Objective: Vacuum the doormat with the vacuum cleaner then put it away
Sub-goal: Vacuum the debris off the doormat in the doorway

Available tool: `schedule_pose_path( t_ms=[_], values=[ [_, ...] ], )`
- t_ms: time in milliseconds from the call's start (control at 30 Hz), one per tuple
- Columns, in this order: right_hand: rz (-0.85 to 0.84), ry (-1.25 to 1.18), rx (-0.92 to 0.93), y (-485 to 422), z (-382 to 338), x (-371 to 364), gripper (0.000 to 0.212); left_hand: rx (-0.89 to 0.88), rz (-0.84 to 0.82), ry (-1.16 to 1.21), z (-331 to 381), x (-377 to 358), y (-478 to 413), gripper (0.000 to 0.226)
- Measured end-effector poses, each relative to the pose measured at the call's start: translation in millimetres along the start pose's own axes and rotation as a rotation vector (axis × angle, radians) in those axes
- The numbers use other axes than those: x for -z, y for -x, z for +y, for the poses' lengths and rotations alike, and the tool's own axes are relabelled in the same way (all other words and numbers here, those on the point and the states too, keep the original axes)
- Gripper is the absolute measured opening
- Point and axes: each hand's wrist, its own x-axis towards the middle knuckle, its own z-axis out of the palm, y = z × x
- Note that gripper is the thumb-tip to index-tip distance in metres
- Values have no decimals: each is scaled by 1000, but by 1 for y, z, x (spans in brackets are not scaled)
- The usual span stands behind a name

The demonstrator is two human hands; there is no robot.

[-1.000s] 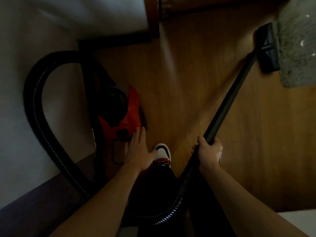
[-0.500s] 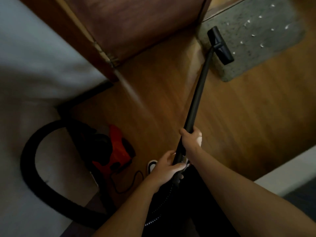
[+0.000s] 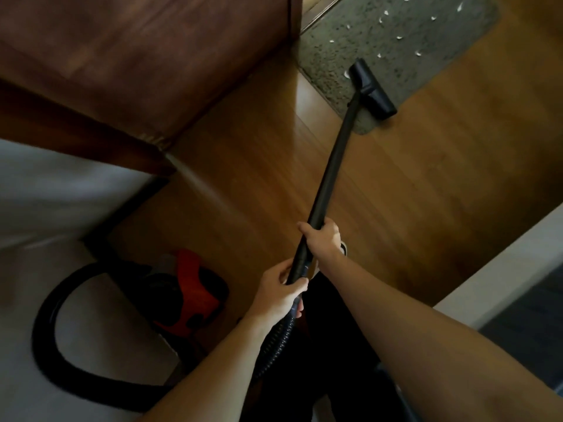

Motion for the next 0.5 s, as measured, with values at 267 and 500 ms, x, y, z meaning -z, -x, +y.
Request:
schedule_pose_path(
  t_ms=[267, 500],
  values=[
    [-163, -445, -144, -43, -40, 32, 71, 100, -9, -62, 39, -22, -27, 18],
    [-131, -513, -122, -68, -75, 45, 65, -17, -6, -148, 81, -50, -52, 40]
  ],
)
